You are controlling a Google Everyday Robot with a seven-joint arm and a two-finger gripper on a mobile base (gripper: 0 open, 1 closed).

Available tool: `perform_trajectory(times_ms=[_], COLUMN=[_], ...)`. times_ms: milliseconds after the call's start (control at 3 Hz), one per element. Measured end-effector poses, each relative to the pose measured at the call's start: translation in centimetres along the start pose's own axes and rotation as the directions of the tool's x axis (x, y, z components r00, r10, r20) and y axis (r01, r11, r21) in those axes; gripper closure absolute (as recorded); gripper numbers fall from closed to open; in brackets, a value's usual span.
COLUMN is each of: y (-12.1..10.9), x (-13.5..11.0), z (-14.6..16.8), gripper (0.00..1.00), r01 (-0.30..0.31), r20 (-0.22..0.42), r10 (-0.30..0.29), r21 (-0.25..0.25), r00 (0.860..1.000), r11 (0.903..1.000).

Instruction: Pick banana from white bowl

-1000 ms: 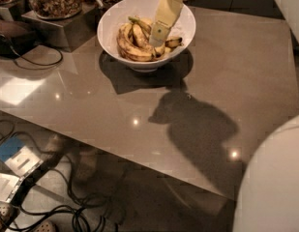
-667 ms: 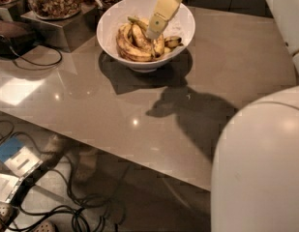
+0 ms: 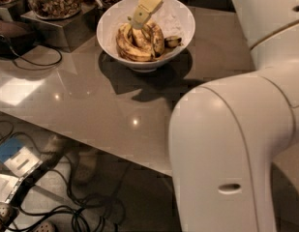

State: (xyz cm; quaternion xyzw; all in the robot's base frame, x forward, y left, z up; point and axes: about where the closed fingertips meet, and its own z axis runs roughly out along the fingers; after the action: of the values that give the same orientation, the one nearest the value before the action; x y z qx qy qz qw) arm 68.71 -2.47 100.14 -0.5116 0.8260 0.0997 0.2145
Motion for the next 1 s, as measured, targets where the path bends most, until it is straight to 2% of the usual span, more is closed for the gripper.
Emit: perform_trajectory(times_ms=[333, 1000], y=[-1.4, -3.2], x=[-0.3, 1.1], z=[2.2, 5.3], gripper=[0.0, 0.04], r01=[-0.064, -0.185], r20=[-0.029, -0.067], r10=[0.065, 0.185], r21=[0.014, 0.007], r00=[0.997, 0.98], r11=[0.9978, 0.9827])
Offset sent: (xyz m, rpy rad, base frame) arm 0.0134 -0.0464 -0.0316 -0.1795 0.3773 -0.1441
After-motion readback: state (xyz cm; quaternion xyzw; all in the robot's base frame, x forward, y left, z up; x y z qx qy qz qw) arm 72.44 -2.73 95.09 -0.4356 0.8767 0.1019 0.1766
